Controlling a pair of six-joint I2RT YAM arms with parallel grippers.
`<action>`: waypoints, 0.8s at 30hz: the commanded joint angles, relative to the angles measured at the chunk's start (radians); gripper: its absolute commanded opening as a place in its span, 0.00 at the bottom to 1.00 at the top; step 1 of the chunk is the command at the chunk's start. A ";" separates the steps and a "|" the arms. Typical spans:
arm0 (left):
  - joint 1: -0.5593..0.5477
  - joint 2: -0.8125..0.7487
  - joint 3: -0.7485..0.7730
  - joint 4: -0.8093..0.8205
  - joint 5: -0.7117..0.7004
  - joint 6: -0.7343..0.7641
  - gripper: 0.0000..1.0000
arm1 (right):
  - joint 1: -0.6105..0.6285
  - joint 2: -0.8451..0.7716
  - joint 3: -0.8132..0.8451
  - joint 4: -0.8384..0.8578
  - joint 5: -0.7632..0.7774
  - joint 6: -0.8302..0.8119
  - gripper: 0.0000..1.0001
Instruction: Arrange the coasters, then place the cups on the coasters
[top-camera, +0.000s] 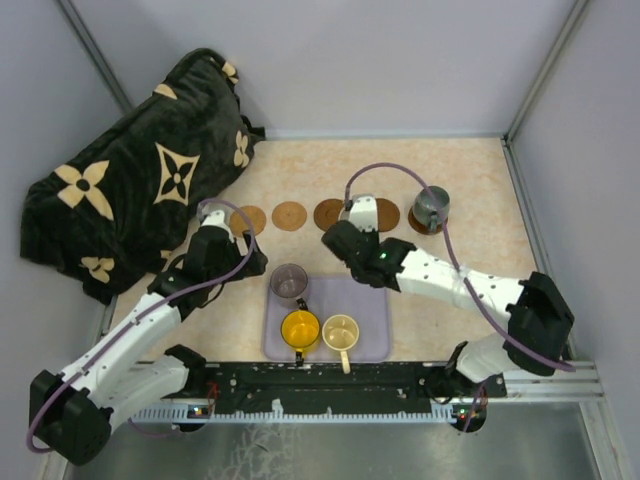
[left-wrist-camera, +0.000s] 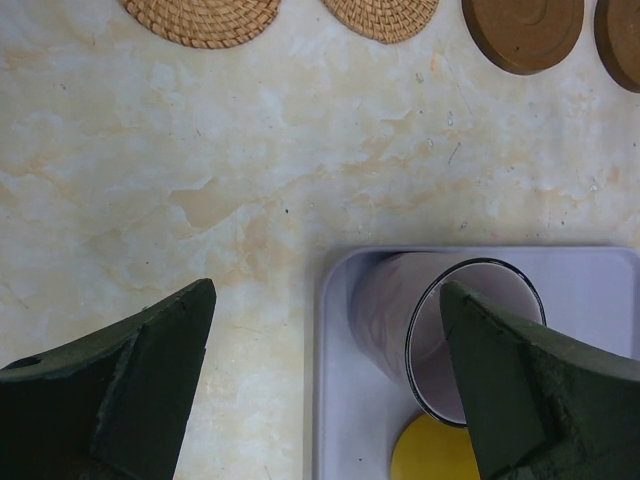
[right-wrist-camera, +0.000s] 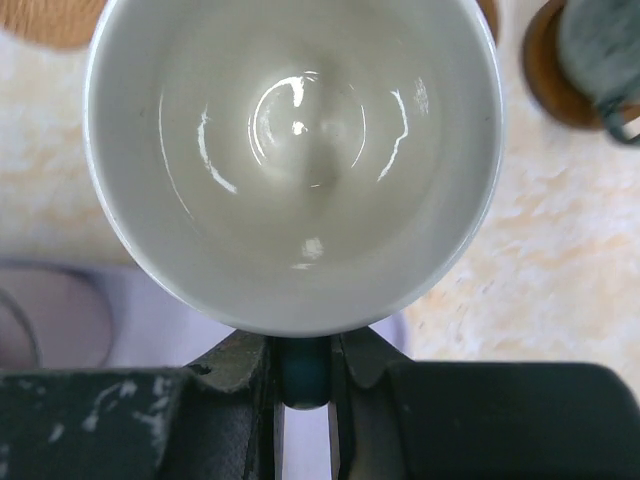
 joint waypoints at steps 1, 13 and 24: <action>-0.003 0.029 0.012 0.033 0.001 0.025 0.99 | -0.153 -0.086 0.002 0.223 0.019 -0.187 0.00; -0.002 0.157 0.052 0.051 -0.014 0.027 0.99 | -0.483 0.096 0.096 0.397 -0.210 -0.352 0.00; -0.002 0.216 0.057 0.058 -0.012 0.020 0.99 | -0.535 0.197 0.119 0.457 -0.298 -0.348 0.00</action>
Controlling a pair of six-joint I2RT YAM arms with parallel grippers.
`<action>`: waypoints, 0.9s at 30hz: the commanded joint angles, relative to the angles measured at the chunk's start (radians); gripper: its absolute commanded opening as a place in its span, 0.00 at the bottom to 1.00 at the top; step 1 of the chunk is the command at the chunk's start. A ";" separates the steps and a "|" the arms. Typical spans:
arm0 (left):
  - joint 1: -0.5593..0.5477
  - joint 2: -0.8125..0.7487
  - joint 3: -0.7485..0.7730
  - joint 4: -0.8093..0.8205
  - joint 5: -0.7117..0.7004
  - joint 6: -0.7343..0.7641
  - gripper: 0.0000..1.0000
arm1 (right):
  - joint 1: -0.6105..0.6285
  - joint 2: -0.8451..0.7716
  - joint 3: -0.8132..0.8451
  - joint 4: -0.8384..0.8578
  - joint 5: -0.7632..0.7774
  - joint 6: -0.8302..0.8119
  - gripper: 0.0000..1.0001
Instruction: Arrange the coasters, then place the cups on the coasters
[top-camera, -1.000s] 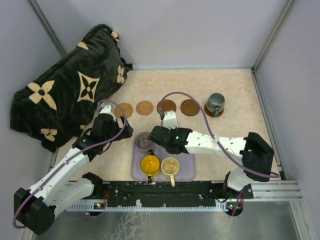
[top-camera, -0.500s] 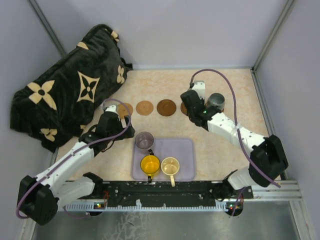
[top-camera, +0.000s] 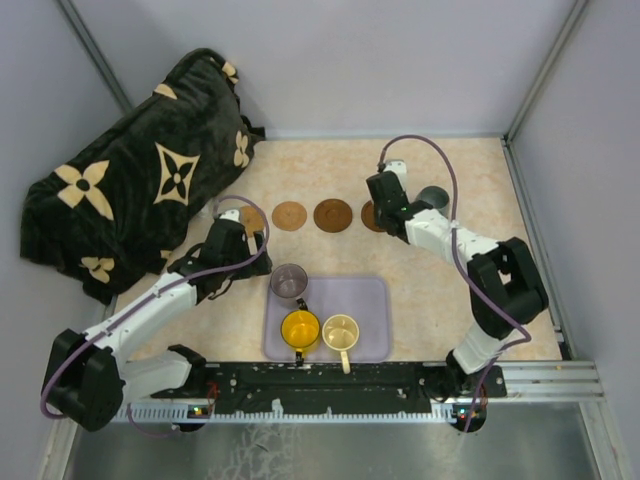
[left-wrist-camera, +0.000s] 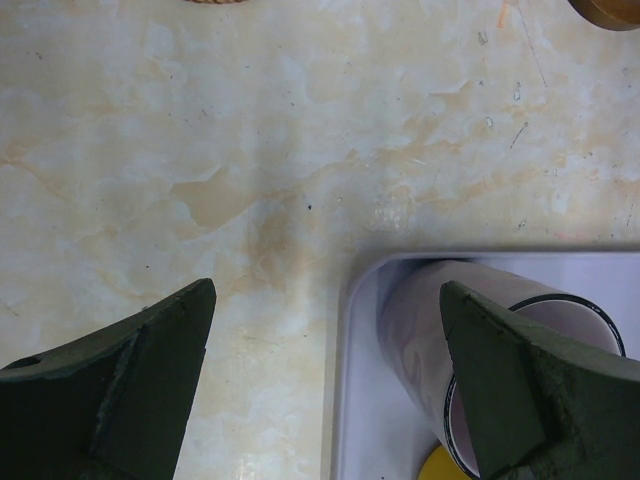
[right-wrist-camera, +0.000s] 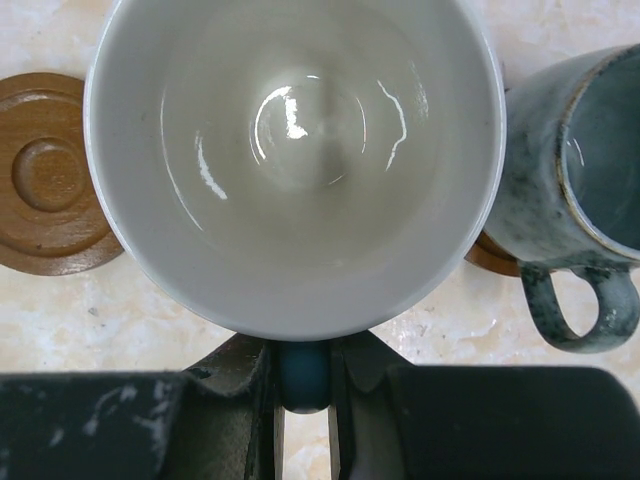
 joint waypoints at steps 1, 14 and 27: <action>-0.002 0.001 0.023 0.031 -0.002 0.002 0.99 | -0.007 -0.006 0.081 0.134 -0.013 -0.019 0.00; -0.002 -0.026 0.014 0.030 -0.011 0.002 0.99 | -0.008 0.049 0.113 0.058 -0.042 0.018 0.00; -0.002 -0.014 0.017 0.030 -0.005 0.004 0.99 | -0.015 0.058 0.143 -0.014 -0.041 0.046 0.00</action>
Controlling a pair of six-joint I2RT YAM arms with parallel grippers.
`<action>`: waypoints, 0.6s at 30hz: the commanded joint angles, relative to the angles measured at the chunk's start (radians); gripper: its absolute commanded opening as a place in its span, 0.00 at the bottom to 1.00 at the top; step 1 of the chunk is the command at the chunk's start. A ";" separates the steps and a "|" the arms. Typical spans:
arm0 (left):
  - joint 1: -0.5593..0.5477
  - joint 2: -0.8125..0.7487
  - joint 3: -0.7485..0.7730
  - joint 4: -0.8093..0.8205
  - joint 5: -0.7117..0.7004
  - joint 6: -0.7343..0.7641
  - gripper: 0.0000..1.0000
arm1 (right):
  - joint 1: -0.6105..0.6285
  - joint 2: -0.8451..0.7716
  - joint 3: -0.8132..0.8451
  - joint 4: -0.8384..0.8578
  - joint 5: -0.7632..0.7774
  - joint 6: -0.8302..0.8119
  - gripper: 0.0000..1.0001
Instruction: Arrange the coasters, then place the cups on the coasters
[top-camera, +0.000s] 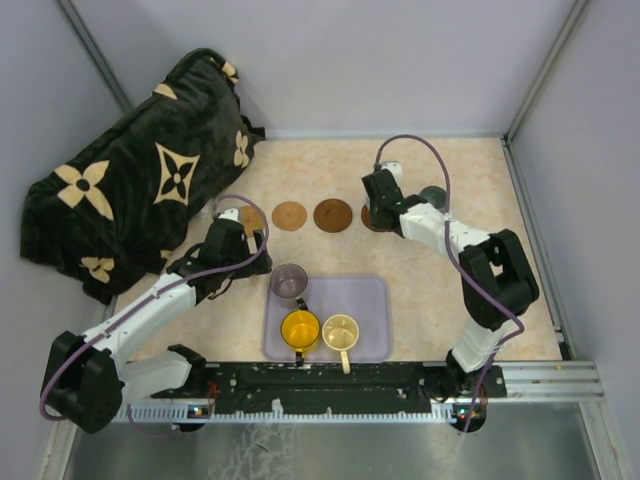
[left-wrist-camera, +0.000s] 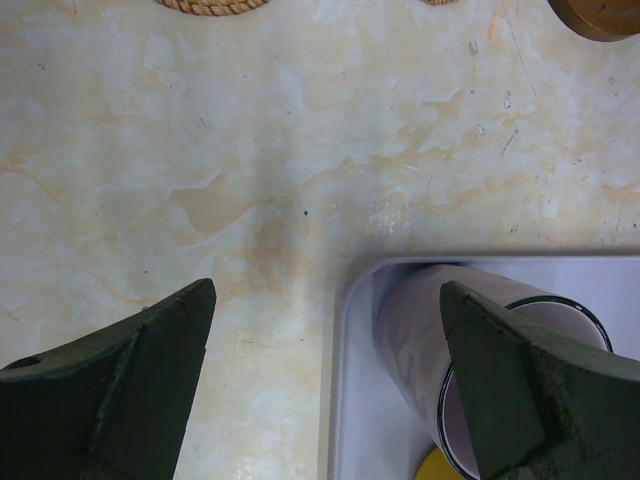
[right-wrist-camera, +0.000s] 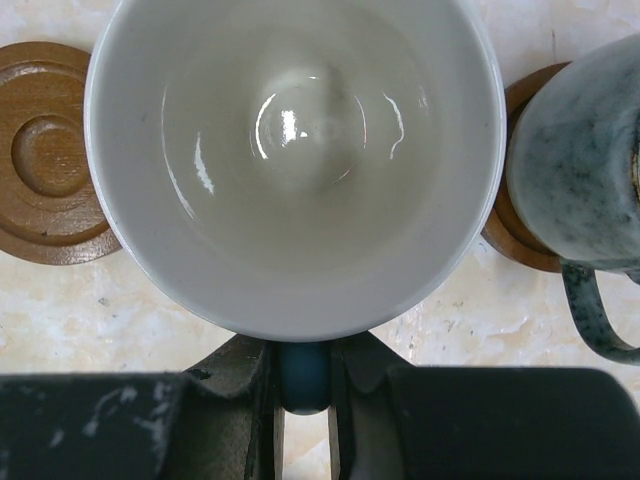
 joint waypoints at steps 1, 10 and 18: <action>-0.003 -0.005 0.017 0.021 -0.003 0.003 0.99 | -0.015 -0.011 0.079 0.033 0.019 0.019 0.00; -0.003 -0.005 0.016 0.021 -0.006 0.004 0.99 | -0.023 -0.019 0.078 0.022 0.012 0.025 0.00; -0.002 0.002 0.015 0.021 -0.005 0.002 0.99 | -0.023 -0.013 0.082 0.016 -0.003 0.029 0.00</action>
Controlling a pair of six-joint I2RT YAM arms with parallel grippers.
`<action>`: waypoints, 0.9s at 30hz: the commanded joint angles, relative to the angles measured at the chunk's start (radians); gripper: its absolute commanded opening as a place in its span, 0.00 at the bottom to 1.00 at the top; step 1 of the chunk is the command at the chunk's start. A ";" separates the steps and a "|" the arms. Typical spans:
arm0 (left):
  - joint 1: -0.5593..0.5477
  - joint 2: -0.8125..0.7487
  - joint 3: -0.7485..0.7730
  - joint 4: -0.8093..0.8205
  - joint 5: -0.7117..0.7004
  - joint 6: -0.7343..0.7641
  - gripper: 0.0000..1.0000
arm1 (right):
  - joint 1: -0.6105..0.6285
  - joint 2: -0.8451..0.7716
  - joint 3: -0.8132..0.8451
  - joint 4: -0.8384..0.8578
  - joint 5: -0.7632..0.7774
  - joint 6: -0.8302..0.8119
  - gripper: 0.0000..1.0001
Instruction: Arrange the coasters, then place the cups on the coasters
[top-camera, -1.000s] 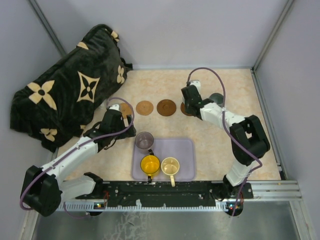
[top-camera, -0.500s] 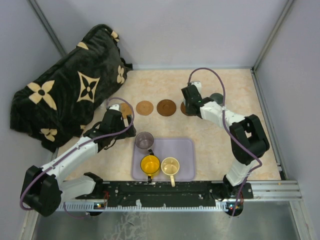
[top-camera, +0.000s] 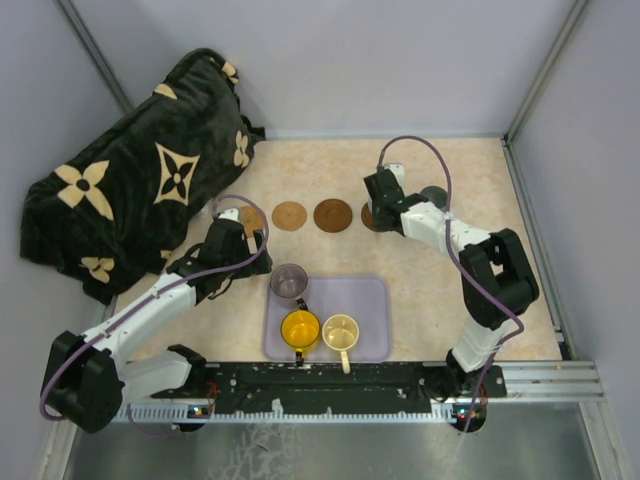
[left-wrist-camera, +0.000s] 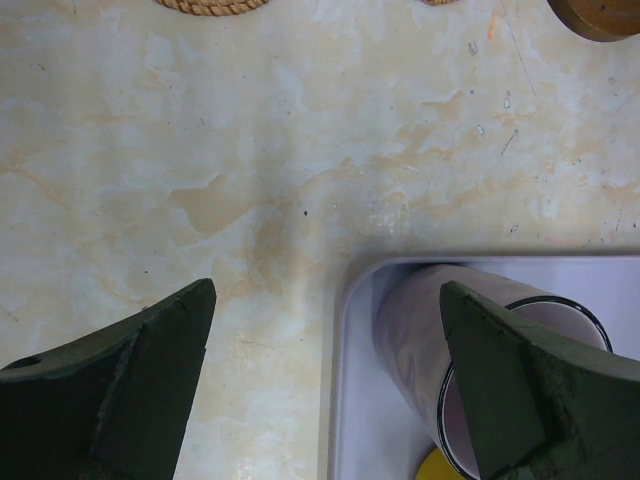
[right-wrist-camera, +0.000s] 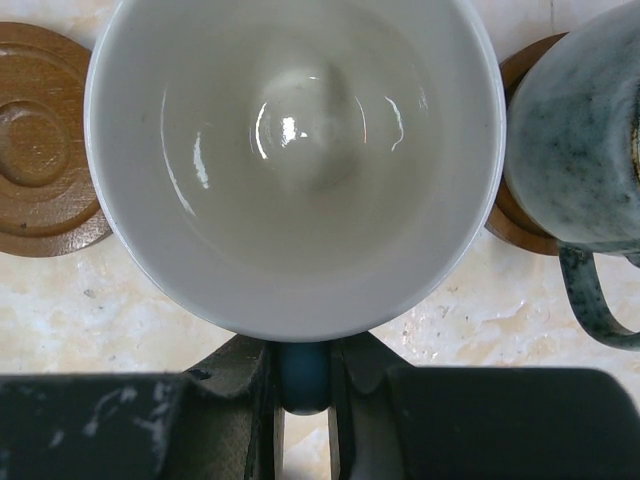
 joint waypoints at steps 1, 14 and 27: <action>-0.002 0.003 0.015 0.021 -0.005 0.002 0.99 | -0.010 -0.016 0.079 0.068 0.007 0.005 0.00; -0.003 0.007 0.013 0.021 -0.009 0.002 0.99 | -0.012 0.016 0.099 0.055 0.001 0.005 0.00; -0.003 0.007 0.011 0.018 -0.014 0.002 0.99 | -0.019 0.030 0.102 0.043 0.016 0.015 0.00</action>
